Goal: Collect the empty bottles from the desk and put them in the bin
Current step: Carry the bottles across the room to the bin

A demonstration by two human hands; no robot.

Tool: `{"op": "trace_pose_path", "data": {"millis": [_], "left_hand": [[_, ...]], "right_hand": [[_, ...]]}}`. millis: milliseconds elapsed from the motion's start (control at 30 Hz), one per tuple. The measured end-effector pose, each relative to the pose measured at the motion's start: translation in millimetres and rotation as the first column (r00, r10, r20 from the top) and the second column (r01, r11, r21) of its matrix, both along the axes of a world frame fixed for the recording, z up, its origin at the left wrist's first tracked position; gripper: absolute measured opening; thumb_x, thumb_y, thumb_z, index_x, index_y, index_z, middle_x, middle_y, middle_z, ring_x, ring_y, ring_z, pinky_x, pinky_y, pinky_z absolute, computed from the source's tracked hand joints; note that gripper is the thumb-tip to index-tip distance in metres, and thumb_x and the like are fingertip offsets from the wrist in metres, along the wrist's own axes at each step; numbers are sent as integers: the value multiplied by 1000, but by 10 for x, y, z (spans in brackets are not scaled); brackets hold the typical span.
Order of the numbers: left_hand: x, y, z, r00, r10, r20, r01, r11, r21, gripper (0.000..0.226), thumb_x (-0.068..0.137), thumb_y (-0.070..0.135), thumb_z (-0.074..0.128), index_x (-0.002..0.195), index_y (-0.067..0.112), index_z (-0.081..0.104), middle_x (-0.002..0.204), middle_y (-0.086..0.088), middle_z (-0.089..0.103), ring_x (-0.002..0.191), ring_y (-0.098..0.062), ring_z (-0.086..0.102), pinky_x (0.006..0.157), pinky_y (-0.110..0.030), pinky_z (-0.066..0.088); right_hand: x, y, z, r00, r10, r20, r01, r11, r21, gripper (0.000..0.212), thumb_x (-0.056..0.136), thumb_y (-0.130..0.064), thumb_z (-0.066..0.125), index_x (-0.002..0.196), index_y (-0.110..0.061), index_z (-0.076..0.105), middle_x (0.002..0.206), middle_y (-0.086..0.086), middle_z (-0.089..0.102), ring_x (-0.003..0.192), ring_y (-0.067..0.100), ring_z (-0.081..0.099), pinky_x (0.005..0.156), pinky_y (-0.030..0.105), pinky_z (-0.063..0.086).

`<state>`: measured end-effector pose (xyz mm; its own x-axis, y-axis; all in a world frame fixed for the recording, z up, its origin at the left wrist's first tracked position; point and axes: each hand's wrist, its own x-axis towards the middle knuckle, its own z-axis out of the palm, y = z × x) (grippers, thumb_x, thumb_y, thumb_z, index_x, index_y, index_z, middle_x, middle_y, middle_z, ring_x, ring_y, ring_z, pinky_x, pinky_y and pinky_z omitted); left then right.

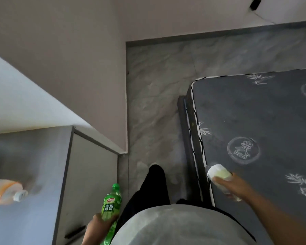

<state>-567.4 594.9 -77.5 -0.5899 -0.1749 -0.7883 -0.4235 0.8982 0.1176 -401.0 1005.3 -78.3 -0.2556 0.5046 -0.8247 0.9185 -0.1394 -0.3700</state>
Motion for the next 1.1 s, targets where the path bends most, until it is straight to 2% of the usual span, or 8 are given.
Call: {"op": "trace_pose_path", "data": {"millis": [100, 200, 367, 500, 600, 667, 867, 1100], "left_hand": [[-623, 319, 4, 1000, -14, -18, 14, 1000, 24, 64, 68, 49, 74, 109, 3, 58, 106, -20, 66, 100, -34, 61, 73, -31, 41], [-1278, 749, 57, 993, -114, -42, 116, 992, 41, 66, 70, 48, 72, 115, 3, 53, 112, -22, 65, 106, -36, 60, 78, -34, 44], [-2327, 1579, 121, 968, -230, -105, 241, 965, 107, 59, 72, 47, 72, 111, 5, 59, 108, -20, 68, 102, -35, 63, 84, -37, 51], [-3000, 2187, 47, 967, -213, -138, 233, 960, 154, 58, 69, 45, 75, 108, 6, 61, 104, -19, 69, 94, -32, 66, 82, -39, 54], [-3329, 2537, -8, 977, -175, -125, 191, 972, 134, 58, 69, 44, 76, 108, 5, 60, 103, -21, 69, 92, -34, 66, 83, -41, 55], [-3447, 2696, 7, 982, -151, -113, 162, 983, 90, 57, 69, 45, 76, 107, 4, 61, 104, -22, 68, 94, -35, 66, 83, -38, 54], [-3853, 2903, 94, 994, -109, -15, 109, 994, -22, 57, 69, 47, 75, 105, 3, 62, 105, -21, 67, 97, -33, 64, 72, -29, 42], [-4857, 3537, 55, 994, -71, 79, 72, 997, -7, 66, 65, 68, 62, 106, 15, 66, 94, -12, 67, 85, -23, 64, 79, -27, 43]], "right_hand": [[-370, 153, 4, 999, -11, 46, 10, 999, 32, 52, 71, -31, 80, 107, -7, 51, 99, 22, 62, 74, 33, 63, 55, 40, 58], [-602, 300, 17, 986, -122, 111, 121, 993, 15, 61, 71, -27, 81, 116, 0, 50, 83, 25, 61, 52, 30, 56, 42, 28, 46], [-943, 641, 89, 971, -208, 120, 206, 978, 32, 52, 76, -17, 77, 117, 3, 52, 92, 21, 59, 63, 28, 55, 46, 28, 47], [-1354, 1142, 9, 978, -181, 101, 178, 983, 37, 42, 76, -15, 77, 107, 9, 63, 79, 13, 65, 68, 24, 57, 63, 32, 42], [-1792, 1610, -15, 970, -211, 121, 211, 977, 10, 56, 74, -24, 78, 114, 4, 52, 98, 24, 61, 73, 32, 58, 46, 28, 46], [-2162, 1940, 4, 974, -199, 106, 200, 980, 2, 52, 74, -26, 78, 109, 0, 50, 83, 21, 58, 60, 30, 56, 38, 25, 43], [-3274, 2739, 117, 984, -180, -5, 180, 984, 14, 50, 76, -32, 75, 105, -13, 39, 78, 13, 55, 51, 28, 56, 41, 26, 43], [-4273, 3232, 15, 979, -205, 8, 205, 979, 3, 43, 77, -28, 74, 100, -12, 42, 70, 16, 57, 43, 25, 51, 39, 23, 39]]}}
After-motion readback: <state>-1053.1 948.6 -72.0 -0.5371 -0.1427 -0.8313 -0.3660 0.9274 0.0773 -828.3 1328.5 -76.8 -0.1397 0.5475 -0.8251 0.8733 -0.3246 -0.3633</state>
